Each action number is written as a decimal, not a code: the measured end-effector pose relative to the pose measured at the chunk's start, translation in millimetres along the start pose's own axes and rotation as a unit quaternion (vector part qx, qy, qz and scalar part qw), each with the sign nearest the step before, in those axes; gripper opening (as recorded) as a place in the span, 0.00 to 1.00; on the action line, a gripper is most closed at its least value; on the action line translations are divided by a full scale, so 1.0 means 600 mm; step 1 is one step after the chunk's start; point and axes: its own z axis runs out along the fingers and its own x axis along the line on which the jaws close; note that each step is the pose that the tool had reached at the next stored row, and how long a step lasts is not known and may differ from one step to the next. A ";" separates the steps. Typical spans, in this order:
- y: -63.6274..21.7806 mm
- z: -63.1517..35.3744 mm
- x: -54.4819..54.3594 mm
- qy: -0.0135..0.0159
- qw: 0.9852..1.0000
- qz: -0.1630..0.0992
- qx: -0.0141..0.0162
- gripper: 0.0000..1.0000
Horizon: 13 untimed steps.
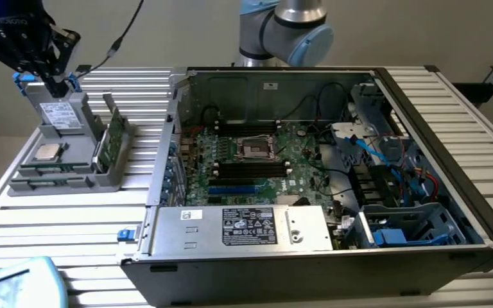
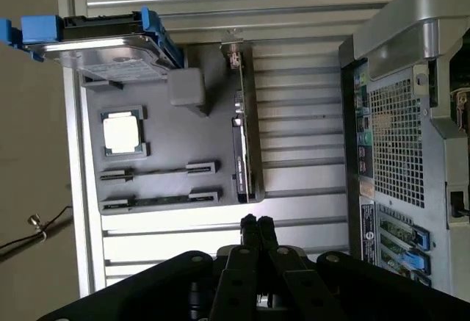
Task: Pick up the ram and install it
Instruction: 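Reach for the ram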
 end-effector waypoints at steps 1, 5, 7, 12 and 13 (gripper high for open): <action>-0.001 0.000 0.007 0.000 1.000 0.000 0.000 0.11; -0.004 -0.001 0.037 0.001 1.000 0.000 0.000 0.11; -0.006 -0.001 0.052 0.001 1.000 0.000 0.000 0.11; -0.010 -0.002 0.088 0.003 1.000 0.000 0.000 0.11; -0.010 -0.002 0.091 0.004 1.000 0.000 0.000 0.11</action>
